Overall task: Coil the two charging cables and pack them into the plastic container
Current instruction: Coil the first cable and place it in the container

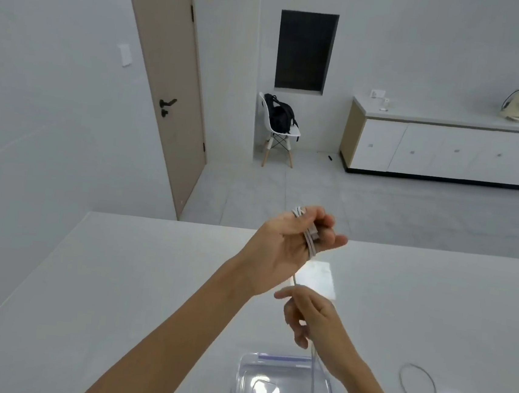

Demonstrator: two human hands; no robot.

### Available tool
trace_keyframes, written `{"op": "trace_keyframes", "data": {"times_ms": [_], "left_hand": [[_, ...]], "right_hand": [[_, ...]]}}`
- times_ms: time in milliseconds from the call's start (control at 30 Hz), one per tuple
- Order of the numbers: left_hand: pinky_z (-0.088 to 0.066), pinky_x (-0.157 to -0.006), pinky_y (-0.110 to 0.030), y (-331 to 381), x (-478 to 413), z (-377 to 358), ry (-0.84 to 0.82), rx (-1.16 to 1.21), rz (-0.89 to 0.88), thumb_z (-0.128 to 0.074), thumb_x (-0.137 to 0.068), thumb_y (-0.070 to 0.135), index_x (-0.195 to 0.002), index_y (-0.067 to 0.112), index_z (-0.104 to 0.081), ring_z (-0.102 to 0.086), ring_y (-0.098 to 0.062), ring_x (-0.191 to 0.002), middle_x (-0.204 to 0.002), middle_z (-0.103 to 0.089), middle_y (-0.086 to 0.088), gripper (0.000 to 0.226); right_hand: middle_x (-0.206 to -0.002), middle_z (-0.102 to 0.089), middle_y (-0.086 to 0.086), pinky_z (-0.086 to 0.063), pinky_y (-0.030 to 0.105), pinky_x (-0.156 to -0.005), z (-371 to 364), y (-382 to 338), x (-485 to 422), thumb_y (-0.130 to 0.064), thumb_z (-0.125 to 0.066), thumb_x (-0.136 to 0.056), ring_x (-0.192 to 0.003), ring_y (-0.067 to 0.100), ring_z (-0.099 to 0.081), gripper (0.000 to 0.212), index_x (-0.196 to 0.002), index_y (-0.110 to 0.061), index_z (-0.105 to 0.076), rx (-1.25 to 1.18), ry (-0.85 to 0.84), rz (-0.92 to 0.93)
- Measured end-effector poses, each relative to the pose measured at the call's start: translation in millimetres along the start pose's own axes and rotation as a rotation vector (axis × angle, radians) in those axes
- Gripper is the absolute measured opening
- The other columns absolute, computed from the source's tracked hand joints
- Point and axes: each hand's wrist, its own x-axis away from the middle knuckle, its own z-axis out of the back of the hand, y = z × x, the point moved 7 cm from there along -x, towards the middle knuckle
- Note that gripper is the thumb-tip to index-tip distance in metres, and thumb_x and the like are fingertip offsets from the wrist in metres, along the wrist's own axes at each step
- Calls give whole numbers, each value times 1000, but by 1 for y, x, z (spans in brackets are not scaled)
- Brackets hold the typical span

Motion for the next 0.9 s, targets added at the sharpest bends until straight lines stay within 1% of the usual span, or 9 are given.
{"op": "trace_keyframes", "data": {"times_ms": [67,167,300,367,467,600,667,767,900], "left_hand": [[-49,-100,-41,5,-5,24,125,-163,-22,-38,-103,12,-94,2,-58,-67,-21,-79,-87,-64,-10,23],[-50,-95,-31,3,-5,53,261,-602,-15,-39,-104,12,-96,2,-58,-66,-22,-86,-85,-66,-12,23],[-50,-87,-35,-38,8,32,52,-1053,139,-33,-105,35,-88,-5,-58,-62,-15,-75,-79,-62,-11,50],[-51,-93,-33,-57,17,9,-73,-966,249,-20,-103,47,-89,-4,-59,-65,-16,-79,-78,-63,-11,66],[-52,-77,-20,-49,12,-7,-14,-736,201,-28,-104,42,-79,2,-58,-62,-13,-70,-78,-61,-10,56],[-57,-79,-36,-34,-3,19,257,249,253,-42,-103,24,-73,8,-49,-52,-17,-57,-73,-50,-8,35],[-55,-86,-38,-29,-2,31,304,436,257,-43,-103,18,-75,8,-48,-52,-17,-56,-73,-49,-8,29],[-56,-89,-39,-31,4,31,313,261,260,-43,-104,21,-75,5,-51,-59,-19,-61,-76,-54,-11,34],[-56,-83,-32,-53,19,-10,124,-325,288,-29,-104,41,-78,6,-53,-70,-23,-74,-83,-63,-11,51]], "right_hand": [[-62,-56,-3,-44,30,-47,-4,13,19,-31,-46,-102,-51,15,-49,27,-95,-27,-72,164,-29,-31],[-65,-62,-21,-48,14,-63,2,-11,43,-38,-47,-100,-60,1,-60,17,-108,-42,-60,683,-83,140],[-62,-58,-20,-47,24,-44,35,-107,56,-44,-41,-98,-52,2,-54,23,-100,-38,-62,1184,171,573],[-63,-61,-15,-44,26,-42,48,-145,58,-42,-37,-101,-54,8,-55,34,-96,-34,-70,1235,179,691],[-68,-63,-18,-44,15,-51,44,-163,65,-39,-42,-101,-59,-3,-54,34,-96,-31,-75,1081,-35,692],[-71,-63,-25,-40,5,-55,46,-154,81,-38,-55,-92,-62,-6,-61,19,-100,-41,-72,969,-198,557],[-74,-63,-29,-41,5,-54,58,-151,85,-27,-60,-89,-63,-4,-63,25,-102,-45,-71,964,-163,515],[-70,-62,-25,-36,4,-52,70,-153,81,-23,-60,-86,-57,-3,-56,31,-101,-48,-71,1010,-61,514],[-71,-65,-19,-47,18,-57,66,-172,62,-38,-58,-91,-61,6,-63,16,-93,-37,-74,886,26,609]]}}
